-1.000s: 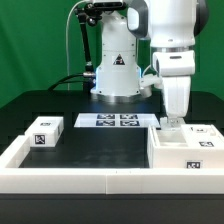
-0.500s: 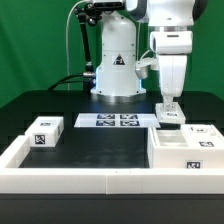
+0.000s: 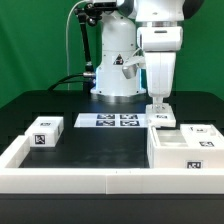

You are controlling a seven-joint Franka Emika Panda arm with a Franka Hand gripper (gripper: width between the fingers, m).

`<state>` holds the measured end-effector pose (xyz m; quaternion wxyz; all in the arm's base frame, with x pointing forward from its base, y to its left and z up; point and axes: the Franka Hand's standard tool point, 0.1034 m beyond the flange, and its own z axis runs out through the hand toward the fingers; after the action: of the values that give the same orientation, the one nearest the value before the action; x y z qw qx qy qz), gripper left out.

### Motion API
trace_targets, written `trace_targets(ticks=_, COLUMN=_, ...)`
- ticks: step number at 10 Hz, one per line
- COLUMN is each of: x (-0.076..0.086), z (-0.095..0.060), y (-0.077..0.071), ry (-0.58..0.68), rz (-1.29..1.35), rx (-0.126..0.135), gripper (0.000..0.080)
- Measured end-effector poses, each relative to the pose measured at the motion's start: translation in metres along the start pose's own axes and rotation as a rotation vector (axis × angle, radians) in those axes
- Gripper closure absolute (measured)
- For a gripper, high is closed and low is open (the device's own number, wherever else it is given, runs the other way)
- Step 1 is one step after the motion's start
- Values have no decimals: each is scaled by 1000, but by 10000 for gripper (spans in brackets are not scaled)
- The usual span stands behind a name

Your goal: Assemble cabinet

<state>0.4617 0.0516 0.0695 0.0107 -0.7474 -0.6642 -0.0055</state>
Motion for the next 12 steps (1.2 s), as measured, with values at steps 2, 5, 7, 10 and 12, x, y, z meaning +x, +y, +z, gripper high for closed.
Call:
trace_targets(ticks=2, x=5, z=1, y=-1, ry=2, rz=22, rx=-2, gripper=729)
trace_targets(ticks=5, x=8, z=4, y=-9, ry=2, rz=20, rx=2, gripper=729)
trace_targets(ticks=7, x=6, z=5, y=-15, ry=-2, rz=18, rx=8, gripper=729)
trace_targets(ticks=10, x=6, z=6, y=-16, ry=-1, rz=19, rx=12, gripper=729)
trace_targets(ticks=12, x=7, z=7, y=-13, ry=0, rz=20, rx=14, gripper=729)
